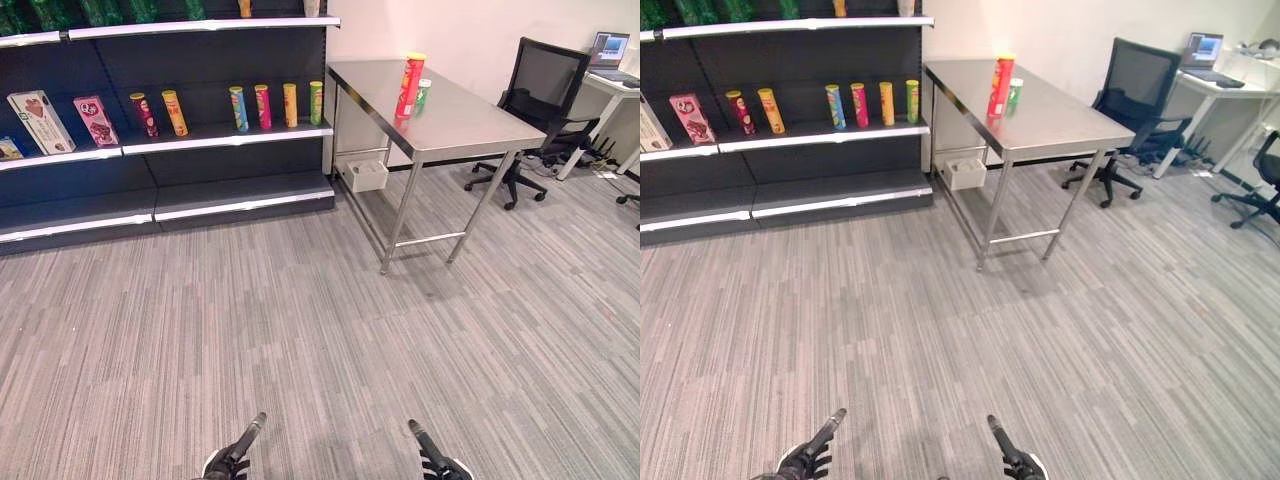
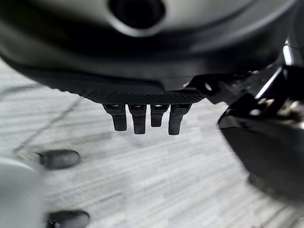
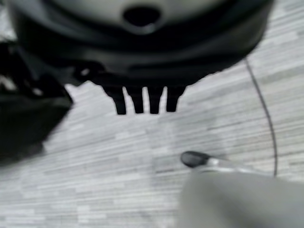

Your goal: Put the goods on the table back onto the shelves and tidy them up.

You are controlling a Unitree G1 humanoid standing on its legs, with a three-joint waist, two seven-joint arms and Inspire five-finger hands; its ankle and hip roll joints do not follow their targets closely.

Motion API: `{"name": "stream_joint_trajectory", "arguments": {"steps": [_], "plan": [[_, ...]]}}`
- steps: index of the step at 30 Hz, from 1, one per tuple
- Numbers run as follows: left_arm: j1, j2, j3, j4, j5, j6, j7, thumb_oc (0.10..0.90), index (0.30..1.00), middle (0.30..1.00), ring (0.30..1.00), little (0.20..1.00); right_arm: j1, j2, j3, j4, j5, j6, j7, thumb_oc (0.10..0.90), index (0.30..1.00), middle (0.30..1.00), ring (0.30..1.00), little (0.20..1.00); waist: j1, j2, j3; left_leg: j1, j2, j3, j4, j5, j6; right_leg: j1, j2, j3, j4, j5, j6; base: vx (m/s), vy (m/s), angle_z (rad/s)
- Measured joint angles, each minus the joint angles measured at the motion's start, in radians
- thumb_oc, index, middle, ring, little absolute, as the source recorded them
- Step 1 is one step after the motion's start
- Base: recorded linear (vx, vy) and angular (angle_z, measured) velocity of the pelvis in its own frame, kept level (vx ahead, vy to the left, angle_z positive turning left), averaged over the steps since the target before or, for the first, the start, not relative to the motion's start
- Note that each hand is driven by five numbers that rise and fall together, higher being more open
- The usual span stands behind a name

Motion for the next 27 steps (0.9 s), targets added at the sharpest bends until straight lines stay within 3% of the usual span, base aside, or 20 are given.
{"name": "stream_joint_trajectory", "arguments": {"steps": [4, 8, 20, 27], "plan": [[0.012, -0.007, 0.001, 0.0, 0.001, 0.0, 0.001, 0.8, 0.9, 0.9, 0.9, 0.9, 0.013, 0.002, -0.001, -0.001, -0.001, 0.001, -0.002, 0.8, 0.9, 0.9, 0.9, 0.9, -0.002, 0.008, 0.022, 0.032, 0.0, 0.003, -0.031, 0.008, -0.007, 0.056, 0.008, 0.0, -0.081, 0.051, -0.019, 0.0, 0.0, -0.03], [0.015, -0.016, 0.001, 0.005, 0.001, 0.0, 0.002, 0.8, 0.9, 0.9, 0.9, 0.9, 0.012, -0.006, -0.001, -0.001, -0.001, 0.001, -0.006, 0.8, 0.9, 0.9, 0.9, 0.9, -0.007, 0.017, 0.043, 0.045, 0.001, 0.002, -0.037, 0.008, -0.007, 0.067, 0.009, 0.002, -0.081, 0.052, -0.021, 0.0, 0.0, 0.0], [0.018, -0.014, 0.002, 0.011, 0.002, 0.0, 0.003, 0.8, 0.9, 0.9, 0.9, 0.9, 0.01, -0.006, -0.003, 0.0, 0.0, 0.0, -0.011, 0.8, 0.9, 0.9, 0.9, 0.9, -0.025, 0.011, 0.046, 0.047, 0.002, 0.002, -0.042, 0.009, -0.009, 0.067, 0.009, 0.003, -0.082, 0.043, -0.008, 0.01, -0.021, 0.0], [0.001, -0.006, 0.003, 0.003, -0.011, 0.0, 0.003, 0.8, 0.9, 0.9, 0.9, 0.9, -0.012, -0.007, -0.016, 0.0, 0.011, 0.0, -0.012, 0.8, 0.9, 0.9, 0.9, 0.9, -0.02, -0.023, 0.087, -0.034, 0.005, -0.018, 0.045, -0.007, -0.031, 0.034, 0.009, -0.011, -0.082, 0.041, -0.02, -0.02, -0.122, 0.11]]}}
